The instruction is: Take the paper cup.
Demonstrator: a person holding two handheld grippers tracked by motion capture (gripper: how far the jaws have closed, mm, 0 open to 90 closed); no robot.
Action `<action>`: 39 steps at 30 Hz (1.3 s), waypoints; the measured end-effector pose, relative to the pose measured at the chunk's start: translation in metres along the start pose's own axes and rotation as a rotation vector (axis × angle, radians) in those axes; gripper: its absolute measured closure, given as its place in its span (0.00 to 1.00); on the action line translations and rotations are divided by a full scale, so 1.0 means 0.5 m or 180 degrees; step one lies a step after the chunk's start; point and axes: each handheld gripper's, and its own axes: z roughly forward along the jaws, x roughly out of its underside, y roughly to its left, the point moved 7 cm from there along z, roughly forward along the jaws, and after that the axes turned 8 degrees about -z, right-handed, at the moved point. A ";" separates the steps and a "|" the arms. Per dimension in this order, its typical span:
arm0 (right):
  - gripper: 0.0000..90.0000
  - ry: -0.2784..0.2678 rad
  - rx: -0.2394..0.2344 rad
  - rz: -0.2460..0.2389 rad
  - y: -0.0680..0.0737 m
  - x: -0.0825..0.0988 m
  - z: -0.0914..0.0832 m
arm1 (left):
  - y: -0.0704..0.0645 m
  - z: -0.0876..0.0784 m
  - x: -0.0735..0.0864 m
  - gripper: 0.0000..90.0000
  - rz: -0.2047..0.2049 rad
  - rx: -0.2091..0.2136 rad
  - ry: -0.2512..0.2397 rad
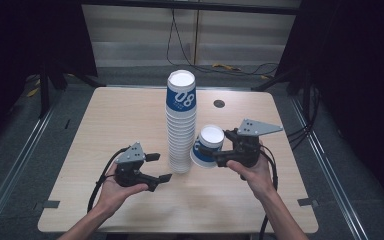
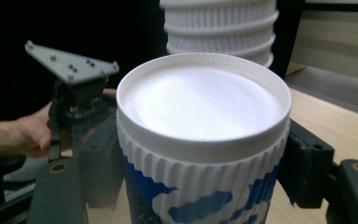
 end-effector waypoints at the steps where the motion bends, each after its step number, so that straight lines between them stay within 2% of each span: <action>1: 0.31 -0.0018 -0.0015 0.0000 0.003 0.005 0.006 | -0.003 0.002 -0.003 0.20 -0.0038 0.0017 -0.0038; 4: 0.31 0.0057 0.0006 -0.0028 0.015 0.024 0.023 | -0.011 0.008 -0.006 0.20 -0.0099 0.0059 -0.0089; 5: 0.31 0.0036 -0.0024 -0.0011 0.018 0.028 0.028 | -0.015 0.011 -0.003 0.20 -0.0081 0.0070 -0.0083; 9: 0.31 0.0126 -0.0121 0.0051 0.032 0.055 0.044 | -0.026 0.014 0.011 0.20 -0.0020 0.0094 -0.0020; 14: 0.31 0.0180 -0.0178 0.0070 0.041 0.084 0.056 | -0.033 0.006 0.018 0.20 -0.0022 0.0159 -0.0045; 17: 0.31 0.0153 -0.0226 0.0137 0.045 0.093 0.057 | -0.037 0.006 0.023 0.18 -0.0047 0.0223 -0.0080; 19: 0.31 0.0157 -0.0271 0.0154 0.050 0.100 0.061 | -0.041 0.009 0.027 0.18 -0.0023 0.0262 -0.0021; 21: 0.31 0.0170 -0.0302 0.0155 0.054 0.104 0.064 | -0.046 0.012 0.028 0.18 -0.0018 0.0276 -0.0055; 23: 0.31 0.0146 -0.0353 0.0200 0.057 0.105 0.067 | -0.046 0.015 0.029 0.18 -0.0001 0.0187 -0.0091; 24: 0.31 0.0107 -0.0369 0.0212 0.058 0.104 0.068 | -0.046 0.015 0.029 0.17 -0.0001 0.0187 -0.0091; 26: 0.31 0.0141 -0.0395 0.0202 0.062 0.108 0.071 | -0.047 0.023 0.037 0.18 -0.0030 0.0216 -0.0045; 30: 0.31 0.0185 -0.0468 0.0272 0.068 0.122 0.082 | -0.048 0.026 0.040 0.18 -0.0009 0.0250 -0.0036; 33: 0.31 0.0137 -0.0548 0.0378 0.072 0.124 0.086 | -0.053 0.028 0.045 0.18 0.0001 0.0286 0.0005; 38: 0.31 0.0139 -0.0609 0.0408 0.080 0.126 0.091 | -0.059 0.038 0.052 0.17 0.0038 0.0343 0.0045; 39: 0.31 0.0154 -0.0611 0.0398 0.082 0.128 0.093 | -0.060 0.040 0.054 0.17 0.0006 0.0373 0.0040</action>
